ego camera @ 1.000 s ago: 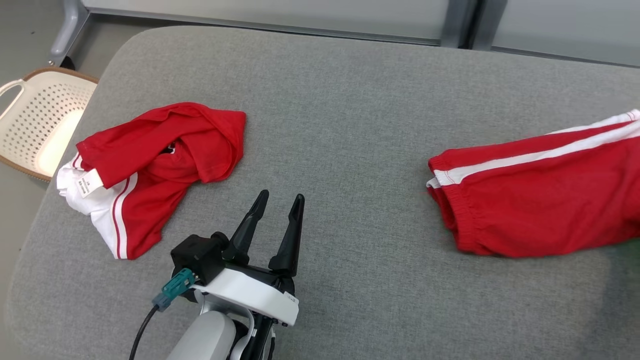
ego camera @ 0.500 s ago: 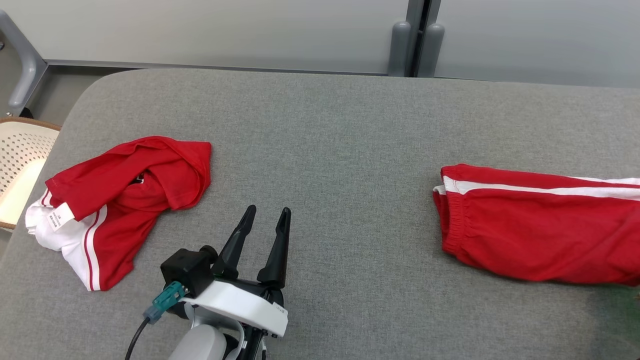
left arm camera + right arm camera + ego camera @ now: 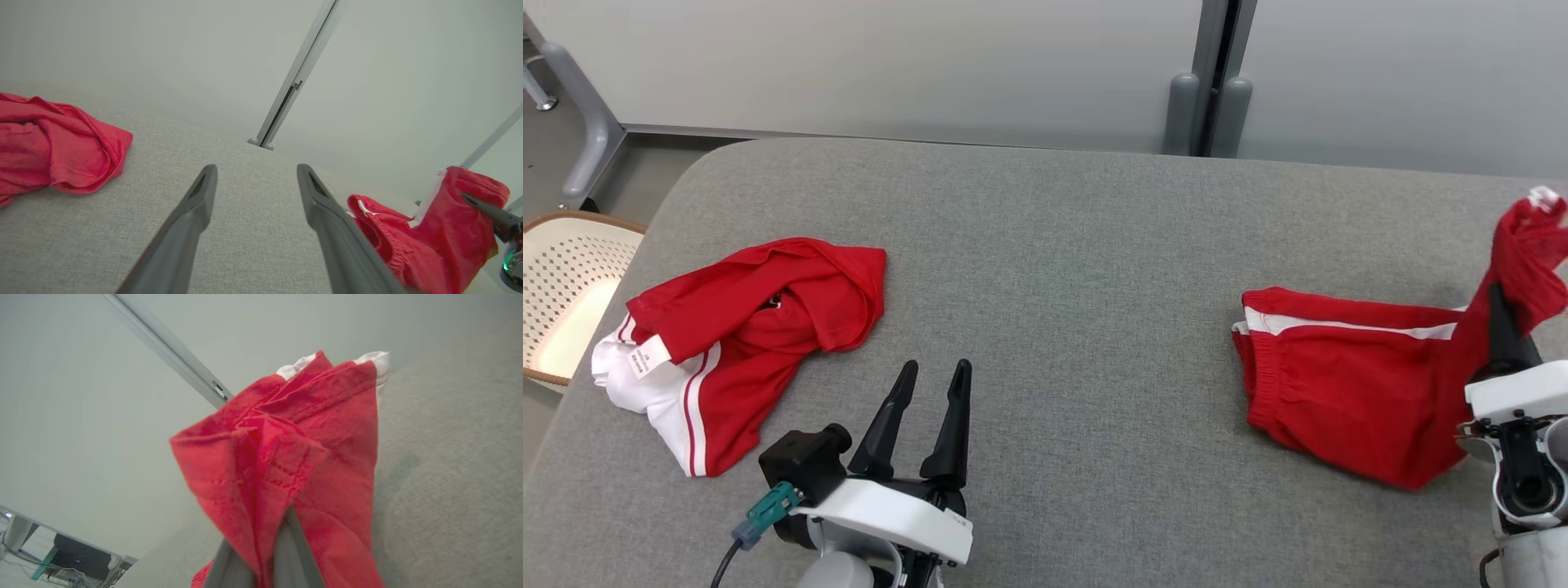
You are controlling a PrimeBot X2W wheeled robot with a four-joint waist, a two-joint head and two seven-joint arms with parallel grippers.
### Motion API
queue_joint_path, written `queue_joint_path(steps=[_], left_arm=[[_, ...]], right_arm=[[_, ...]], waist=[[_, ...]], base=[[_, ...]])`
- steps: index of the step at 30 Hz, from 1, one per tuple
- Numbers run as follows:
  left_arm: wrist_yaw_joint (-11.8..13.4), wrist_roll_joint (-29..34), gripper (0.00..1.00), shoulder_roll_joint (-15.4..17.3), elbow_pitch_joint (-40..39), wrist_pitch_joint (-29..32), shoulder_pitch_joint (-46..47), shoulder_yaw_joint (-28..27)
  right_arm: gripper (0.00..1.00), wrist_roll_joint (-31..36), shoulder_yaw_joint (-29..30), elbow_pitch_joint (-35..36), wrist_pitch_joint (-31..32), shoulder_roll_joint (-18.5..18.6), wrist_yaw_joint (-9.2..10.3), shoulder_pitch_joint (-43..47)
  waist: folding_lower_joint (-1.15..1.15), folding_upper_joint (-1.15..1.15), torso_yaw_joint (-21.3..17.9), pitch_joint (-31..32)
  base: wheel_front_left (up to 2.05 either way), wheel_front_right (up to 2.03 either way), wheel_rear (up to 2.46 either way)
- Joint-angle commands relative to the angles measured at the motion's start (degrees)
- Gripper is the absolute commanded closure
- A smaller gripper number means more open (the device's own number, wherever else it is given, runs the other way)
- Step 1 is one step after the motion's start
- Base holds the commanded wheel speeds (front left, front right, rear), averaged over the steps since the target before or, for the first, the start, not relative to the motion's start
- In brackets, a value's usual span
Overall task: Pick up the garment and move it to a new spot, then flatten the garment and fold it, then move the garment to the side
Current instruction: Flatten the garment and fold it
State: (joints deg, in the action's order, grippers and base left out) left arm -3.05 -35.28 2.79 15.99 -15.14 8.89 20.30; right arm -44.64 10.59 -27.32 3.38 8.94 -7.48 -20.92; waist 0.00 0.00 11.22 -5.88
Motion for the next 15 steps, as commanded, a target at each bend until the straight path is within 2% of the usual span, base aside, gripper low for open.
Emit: queue_joint_path(steps=[1,6,15], left_arm=[[-0.31,-0.06,0.00,0.21,0.10,0.01,-0.16,-0.23],[0.17,-0.09,0.00,0.21,0.32,0.01,-0.60,-0.13],[0.77,-0.20,0.00,0.22,0.71,0.01,-1.41,0.20]], right_arm=[[1.00,-1.23,-1.28,0.98,-0.13,0.62,-0.02,1.11],[1.00,-7.72,-9.71,5.66,0.72,2.92,-0.02,4.55],[1.00,-15.62,-21.03,8.66,0.48,6.20,-0.02,7.51]], waist=[[0.00,0.00,0.26,0.20],[0.00,0.00,1.02,0.68],[0.00,0.00,2.38,1.76]], base=[[0.00,0.00,0.00],[0.00,0.00,0.00],[0.00,0.00,0.00]])
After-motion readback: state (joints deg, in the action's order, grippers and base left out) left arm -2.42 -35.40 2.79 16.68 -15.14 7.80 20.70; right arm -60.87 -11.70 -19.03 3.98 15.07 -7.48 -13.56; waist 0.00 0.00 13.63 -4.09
